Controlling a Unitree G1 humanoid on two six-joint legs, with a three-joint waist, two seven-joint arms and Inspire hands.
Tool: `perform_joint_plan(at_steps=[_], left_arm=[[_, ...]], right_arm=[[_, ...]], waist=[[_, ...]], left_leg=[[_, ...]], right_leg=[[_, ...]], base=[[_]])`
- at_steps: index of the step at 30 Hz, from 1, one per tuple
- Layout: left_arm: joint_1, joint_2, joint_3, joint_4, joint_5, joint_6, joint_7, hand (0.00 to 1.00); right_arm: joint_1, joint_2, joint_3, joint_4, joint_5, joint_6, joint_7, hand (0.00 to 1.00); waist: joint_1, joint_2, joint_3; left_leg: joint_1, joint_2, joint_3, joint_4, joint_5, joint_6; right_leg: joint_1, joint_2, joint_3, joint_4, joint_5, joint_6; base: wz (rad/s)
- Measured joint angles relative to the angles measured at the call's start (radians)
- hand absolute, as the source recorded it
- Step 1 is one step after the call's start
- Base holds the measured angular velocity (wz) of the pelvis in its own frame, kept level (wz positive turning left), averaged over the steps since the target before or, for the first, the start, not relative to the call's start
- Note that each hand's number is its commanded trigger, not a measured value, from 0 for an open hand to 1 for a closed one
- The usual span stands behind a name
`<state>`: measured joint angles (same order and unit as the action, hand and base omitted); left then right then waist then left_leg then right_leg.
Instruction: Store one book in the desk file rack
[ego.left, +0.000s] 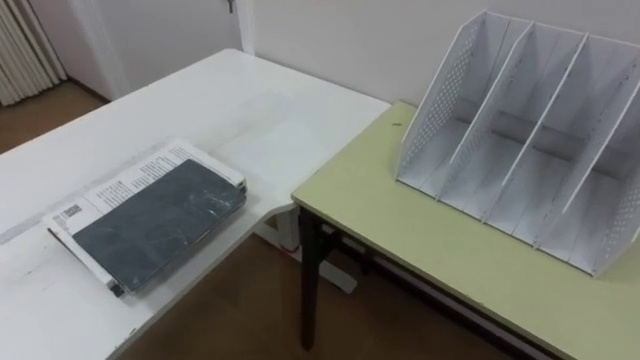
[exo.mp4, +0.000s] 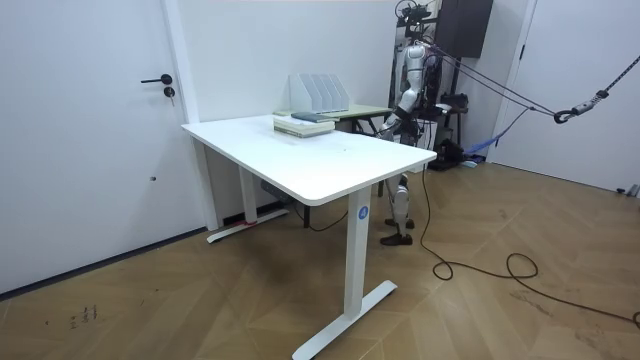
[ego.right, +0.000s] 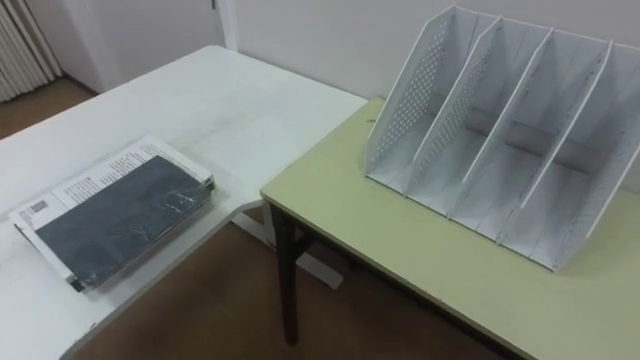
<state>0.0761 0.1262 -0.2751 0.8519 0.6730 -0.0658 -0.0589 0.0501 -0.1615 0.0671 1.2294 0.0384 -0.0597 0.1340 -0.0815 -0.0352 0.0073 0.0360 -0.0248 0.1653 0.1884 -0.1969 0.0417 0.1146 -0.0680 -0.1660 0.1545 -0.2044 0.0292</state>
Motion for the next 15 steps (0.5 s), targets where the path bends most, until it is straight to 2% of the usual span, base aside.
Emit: perform_joint_plan(at_steps=[3, 5, 7, 10, 15], left_arm=[[-0.009, -0.003, -0.054, -0.062, 0.064, -0.002, 0.007, 0.00], [-0.011, 0.003, -0.108, -0.150, 0.116, -0.002, 0.008, 0.00], [-0.012, 0.003, -0.128, -0.200, 0.152, -0.009, 0.011, 0.00], [-0.018, 0.004, -0.133, -0.254, 0.208, -0.017, 0.021, 0.00], [-0.019, 0.030, -0.128, -0.401, 0.329, -0.017, 0.069, 0.00]], right_arm=[[-0.003, 0.004, 0.007, 0.001, 0.000, -0.013, -0.002, 0.00], [-0.014, 0.004, 0.032, 0.000, -0.001, -0.015, -0.001, 0.00], [-0.021, 0.005, 0.042, 0.000, -0.004, -0.016, 0.004, 0.00], [-0.030, 0.005, 0.048, -0.001, -0.026, -0.018, 0.015, 0.00], [-0.035, 0.004, 0.051, -0.007, -0.043, -0.015, 0.023, 0.00]], waist=[[-0.004, 0.000, 0.0006], [-0.011, -0.001, 0.0012], [-0.018, -0.001, 0.0012], [-0.022, 0.002, 0.0013], [-0.020, 0.006, 0.0000]], left_leg=[[-0.001, 0.000, 0.000, 0.000, 0.000, 0.000], [-0.003, 0.000, -0.001, 0.000, 0.000, 0.000], [-0.002, -0.001, -0.002, -0.001, 0.000, 0.000], [-0.006, 0.000, -0.002, 0.000, 0.000, 0.000], [-0.014, 0.000, -0.002, 0.003, 0.000, 0.000]], right_leg=[[-0.001, 0.000, 0.001, 0.000, 0.000, 0.000], [-0.001, 0.000, -0.001, -0.002, 0.000, 0.000], [-0.001, 0.000, -0.002, -0.002, 0.000, 0.000], [-0.004, 0.001, 0.000, -0.002, 0.000, 0.000], [-0.010, 0.001, -0.003, -0.002, 0.000, 0.000]], base=[[0.00], [0.00], [0.00], [0.00], [0.00]])
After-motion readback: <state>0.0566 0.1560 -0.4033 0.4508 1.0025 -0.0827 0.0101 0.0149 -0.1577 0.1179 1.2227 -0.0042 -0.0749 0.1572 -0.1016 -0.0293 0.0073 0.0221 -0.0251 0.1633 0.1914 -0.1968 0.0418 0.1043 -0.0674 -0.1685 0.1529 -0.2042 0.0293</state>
